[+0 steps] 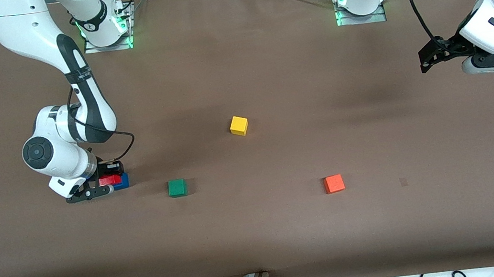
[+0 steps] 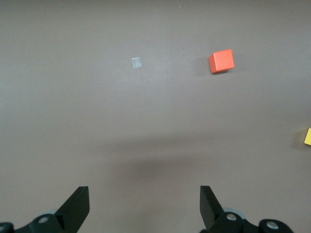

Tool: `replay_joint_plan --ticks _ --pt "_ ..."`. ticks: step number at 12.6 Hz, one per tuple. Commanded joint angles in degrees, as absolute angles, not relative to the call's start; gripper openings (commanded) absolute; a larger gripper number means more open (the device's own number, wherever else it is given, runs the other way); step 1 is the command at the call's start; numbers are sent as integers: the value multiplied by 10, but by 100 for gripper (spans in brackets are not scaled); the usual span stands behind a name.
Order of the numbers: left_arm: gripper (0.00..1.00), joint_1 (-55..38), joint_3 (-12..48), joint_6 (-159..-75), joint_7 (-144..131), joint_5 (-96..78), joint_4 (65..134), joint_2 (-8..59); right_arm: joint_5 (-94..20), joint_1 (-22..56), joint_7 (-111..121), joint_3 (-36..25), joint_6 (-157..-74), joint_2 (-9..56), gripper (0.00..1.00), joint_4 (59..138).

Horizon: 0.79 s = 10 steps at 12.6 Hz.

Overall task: Pass red block to right arm, stack on blue
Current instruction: 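Lower the red cube onto the blue cube with the right gripper, then open the right gripper to release the red cube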

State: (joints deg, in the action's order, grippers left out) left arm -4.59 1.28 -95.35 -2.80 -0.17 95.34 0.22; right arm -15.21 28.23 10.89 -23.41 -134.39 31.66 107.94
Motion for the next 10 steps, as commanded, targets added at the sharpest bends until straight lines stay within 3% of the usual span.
replay_joint_plan --ticks 1,8,9,10 --pt "100 -40 9 -964 -42 14 993 -36 -145 287 98 -234 -1358 299 0 1098" --pt "100 -35 17 -947 -36 40 963 -20 -145 287 97 -233 -1368 303 0 1098" --pt "100 -35 17 -947 -34 40 962 -19 -145 288 98 -233 -1368 303 19 1096" --pt "100 -36 18 -947 -34 40 960 -19 -144 287 98 -233 -1368 304 49 1095"
